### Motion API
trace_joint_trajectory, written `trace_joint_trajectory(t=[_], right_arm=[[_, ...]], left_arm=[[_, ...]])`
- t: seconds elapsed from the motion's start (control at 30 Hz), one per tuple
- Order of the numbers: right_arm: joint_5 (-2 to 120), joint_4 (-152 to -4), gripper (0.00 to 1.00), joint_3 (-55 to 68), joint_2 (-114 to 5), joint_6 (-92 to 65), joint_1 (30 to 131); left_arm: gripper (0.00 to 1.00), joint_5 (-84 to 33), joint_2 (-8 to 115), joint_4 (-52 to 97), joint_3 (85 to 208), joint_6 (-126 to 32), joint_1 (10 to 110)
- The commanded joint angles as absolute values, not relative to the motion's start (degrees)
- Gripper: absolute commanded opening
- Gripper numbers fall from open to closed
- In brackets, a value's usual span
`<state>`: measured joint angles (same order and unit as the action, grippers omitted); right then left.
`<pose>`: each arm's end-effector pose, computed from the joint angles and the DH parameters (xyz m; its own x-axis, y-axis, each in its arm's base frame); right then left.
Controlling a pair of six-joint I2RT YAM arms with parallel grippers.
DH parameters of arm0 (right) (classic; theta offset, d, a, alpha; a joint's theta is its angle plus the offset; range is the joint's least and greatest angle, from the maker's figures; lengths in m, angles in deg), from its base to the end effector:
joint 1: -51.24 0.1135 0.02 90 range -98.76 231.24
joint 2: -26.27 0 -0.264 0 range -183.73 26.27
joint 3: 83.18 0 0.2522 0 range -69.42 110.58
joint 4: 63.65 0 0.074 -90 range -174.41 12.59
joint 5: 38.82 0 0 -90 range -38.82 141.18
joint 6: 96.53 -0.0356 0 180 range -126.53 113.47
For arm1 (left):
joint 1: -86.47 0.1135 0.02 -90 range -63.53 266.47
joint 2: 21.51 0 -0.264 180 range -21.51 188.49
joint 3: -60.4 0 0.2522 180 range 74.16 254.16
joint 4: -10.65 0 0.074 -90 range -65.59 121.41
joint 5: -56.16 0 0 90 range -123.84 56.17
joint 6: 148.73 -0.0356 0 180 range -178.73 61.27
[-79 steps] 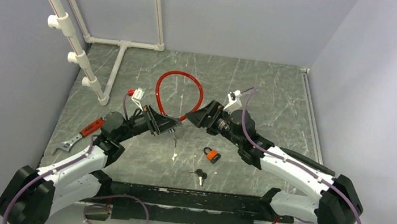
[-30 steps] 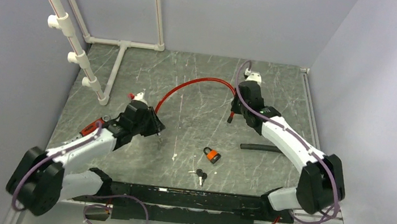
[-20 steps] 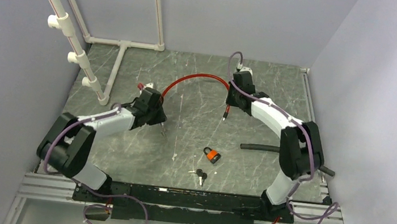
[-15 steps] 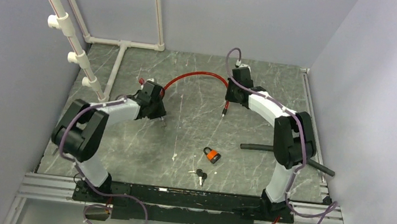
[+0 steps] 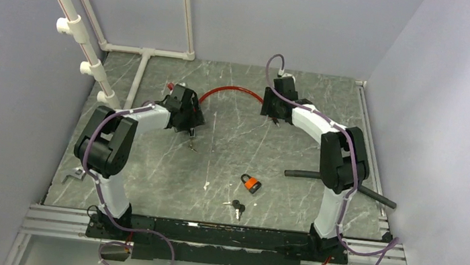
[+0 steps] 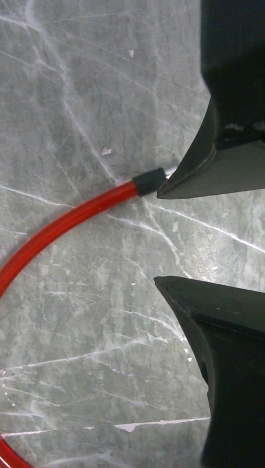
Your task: Unlock with the key
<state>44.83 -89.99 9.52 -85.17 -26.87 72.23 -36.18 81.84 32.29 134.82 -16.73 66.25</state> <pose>0.4053 0.1513 0.2008 -0.7183 0.0944 -0.6893 -0.0356 0.9845 0.1720 0.3489 -0.1270 0.1637 -0.7534 -0.4350 -0.4931 -0.2464 0.8821 -0.4016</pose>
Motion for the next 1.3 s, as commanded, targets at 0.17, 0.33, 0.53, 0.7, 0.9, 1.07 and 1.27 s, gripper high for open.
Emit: trace_joint_trajectory(t=[0.17,0.33,0.53,0.7,0.9,1.07,1.27], right_arm=[[46.3,-93.9,0.68,1.1,-66.7,-24.0,76.4],[45.4,-98.7,0.86,-7.2,-59.0,-24.8,85.1],[46.6,-103.2,0.87,-16.2,-55.3,-27.7,93.6],[47.9,-105.2,0.86,-20.5,-54.4,-26.5,95.0],[45.1,-109.2,0.84,-21.8,-49.4,-32.6,96.9],[47.4,-107.2,0.79,-24.9,-45.0,-41.5,104.3],[45.2,-106.6,0.62,-27.0,-46.7,-51.2,115.0]], left_arm=[[0.87,-36.1,75.2,36.4,134.1,-19.3,65.8],[0.99,-39.2,68.8,40.6,132.7,-21.0,63.0],[0.99,-41.4,57.7,46.2,129.8,-21.6,60.9],[0.99,-41.8,47.7,51.0,126.1,-21.9,60.1],[0.98,-40.7,36.4,58.9,123.0,-22.1,59.5],[0.94,-39.1,32.0,66.5,125.0,-20.2,57.9],[0.89,-37.8,28.3,76.0,130.5,-22.9,57.8]])
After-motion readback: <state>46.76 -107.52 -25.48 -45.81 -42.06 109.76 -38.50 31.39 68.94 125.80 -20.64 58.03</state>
